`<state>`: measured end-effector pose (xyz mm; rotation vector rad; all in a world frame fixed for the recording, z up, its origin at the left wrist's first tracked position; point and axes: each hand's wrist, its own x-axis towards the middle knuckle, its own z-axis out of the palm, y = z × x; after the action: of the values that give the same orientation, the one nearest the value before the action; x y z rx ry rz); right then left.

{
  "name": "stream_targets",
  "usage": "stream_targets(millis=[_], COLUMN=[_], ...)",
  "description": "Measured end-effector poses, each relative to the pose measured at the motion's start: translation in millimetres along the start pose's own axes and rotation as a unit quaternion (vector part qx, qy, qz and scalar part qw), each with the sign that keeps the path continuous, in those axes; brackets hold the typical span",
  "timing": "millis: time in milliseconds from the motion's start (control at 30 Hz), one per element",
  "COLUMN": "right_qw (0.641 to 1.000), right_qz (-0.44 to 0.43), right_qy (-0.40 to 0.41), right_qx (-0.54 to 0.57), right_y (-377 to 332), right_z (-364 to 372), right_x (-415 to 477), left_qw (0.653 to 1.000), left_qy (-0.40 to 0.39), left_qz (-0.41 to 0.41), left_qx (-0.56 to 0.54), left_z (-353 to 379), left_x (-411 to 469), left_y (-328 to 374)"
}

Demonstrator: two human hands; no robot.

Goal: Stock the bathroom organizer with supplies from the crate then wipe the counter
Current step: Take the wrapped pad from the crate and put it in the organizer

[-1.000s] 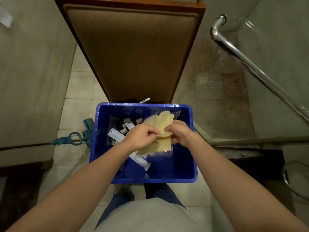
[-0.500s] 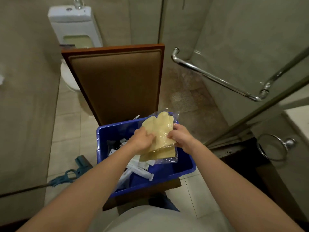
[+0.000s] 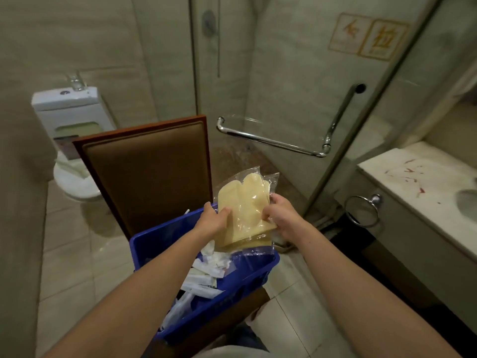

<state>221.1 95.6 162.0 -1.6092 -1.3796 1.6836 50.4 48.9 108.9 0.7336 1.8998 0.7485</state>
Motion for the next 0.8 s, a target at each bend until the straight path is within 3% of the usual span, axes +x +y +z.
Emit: stream_targets(millis=[267,467,633,800], right_qw=[0.996,0.985,0.974,0.966], right_qz=[-0.033,-0.022,-0.034,-0.062], right_qy=[0.086,0.148,0.194,0.246], right_qx=[0.022,0.088,0.114,0.059], right_y=[15,25,37,58], right_z=[-46,-89,-137,-197], right_x=[-34,-49,-63,-86], left_qw=[0.991,0.975,0.968,0.958], left_qy=[-0.007,-0.046,-0.077,-0.09], left_qz=[0.093,0.21,0.234,0.268], left_qx=[-0.099,-0.061,-0.045,-0.044], left_z=[29,67,112,176], left_x=[-21,-43,-61,-82], left_y=[32,59,83,109])
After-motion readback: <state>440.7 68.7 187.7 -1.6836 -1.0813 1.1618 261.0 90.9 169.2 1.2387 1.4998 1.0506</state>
